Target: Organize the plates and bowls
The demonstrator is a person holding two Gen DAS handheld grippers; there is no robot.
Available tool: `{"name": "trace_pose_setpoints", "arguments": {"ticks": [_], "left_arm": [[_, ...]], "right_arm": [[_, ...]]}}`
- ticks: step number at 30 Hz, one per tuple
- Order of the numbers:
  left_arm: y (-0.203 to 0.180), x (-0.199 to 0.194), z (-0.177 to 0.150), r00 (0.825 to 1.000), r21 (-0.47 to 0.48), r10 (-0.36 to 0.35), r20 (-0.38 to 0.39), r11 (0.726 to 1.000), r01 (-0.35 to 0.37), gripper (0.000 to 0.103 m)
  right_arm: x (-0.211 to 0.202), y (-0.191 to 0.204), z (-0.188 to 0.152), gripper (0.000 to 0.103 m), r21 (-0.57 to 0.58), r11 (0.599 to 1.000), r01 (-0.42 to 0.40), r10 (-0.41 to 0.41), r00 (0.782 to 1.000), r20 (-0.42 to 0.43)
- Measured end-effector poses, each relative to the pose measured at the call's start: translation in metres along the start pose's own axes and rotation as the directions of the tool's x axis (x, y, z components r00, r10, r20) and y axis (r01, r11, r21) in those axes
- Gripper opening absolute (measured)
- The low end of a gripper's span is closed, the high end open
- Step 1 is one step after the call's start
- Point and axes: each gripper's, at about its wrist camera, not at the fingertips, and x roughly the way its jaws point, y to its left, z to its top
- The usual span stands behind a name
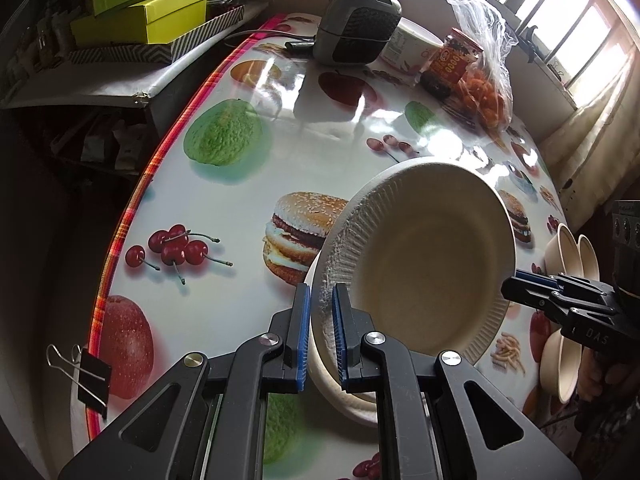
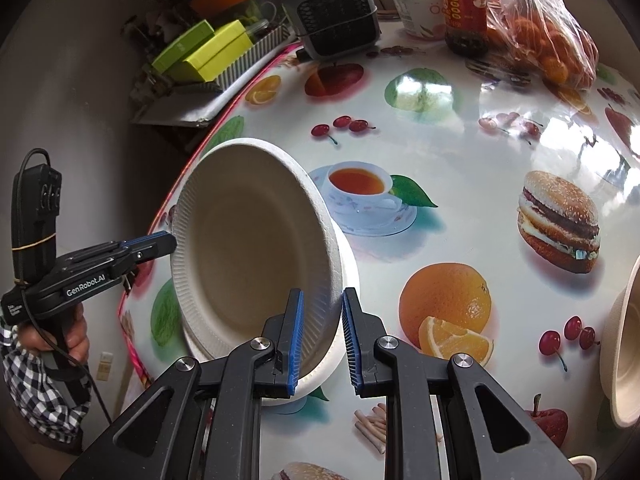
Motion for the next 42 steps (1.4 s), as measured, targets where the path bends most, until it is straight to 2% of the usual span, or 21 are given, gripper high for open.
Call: {"name": "trace_pose_setpoints", "arguments": {"ticks": [16,42], "left_arm": [[0.004,0.011,-0.007,0.999,-0.003,0.004,-0.036,1.000,-0.004,0.012],[0.006,0.015,-0.007,0.999,-0.013,-0.003,-0.042,1.000,0.002,0.012]], "right_arm": [[0.012,0.001,-0.002,0.019,-0.008,1.000,0.015,-0.015,1.000,-0.027],[0.017,0.003,-0.005,0.019,-0.027,0.998,0.048,-0.049,0.998,-0.028]]}}
